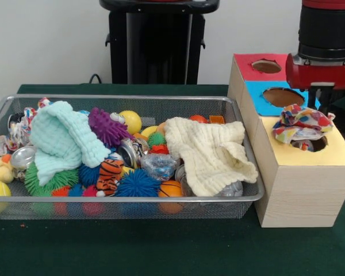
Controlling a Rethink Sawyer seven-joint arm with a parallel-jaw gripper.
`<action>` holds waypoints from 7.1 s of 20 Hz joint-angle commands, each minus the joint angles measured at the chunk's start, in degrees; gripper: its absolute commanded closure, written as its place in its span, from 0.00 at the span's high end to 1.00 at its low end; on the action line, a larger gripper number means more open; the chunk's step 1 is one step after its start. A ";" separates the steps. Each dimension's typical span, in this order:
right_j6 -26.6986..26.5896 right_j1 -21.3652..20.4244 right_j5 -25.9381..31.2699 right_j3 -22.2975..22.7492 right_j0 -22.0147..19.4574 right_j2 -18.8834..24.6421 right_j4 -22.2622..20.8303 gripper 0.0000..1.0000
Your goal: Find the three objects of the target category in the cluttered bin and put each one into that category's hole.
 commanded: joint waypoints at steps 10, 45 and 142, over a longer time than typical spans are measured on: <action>7.50 7.97 -6.30 -0.32 -4.03 4.67 -0.68 0.00; 10.87 8.24 2.38 -0.18 2.25 -0.72 7.93 1.00; -7.61 -12.89 -7.58 32.66 -45.88 11.21 -48.06 1.00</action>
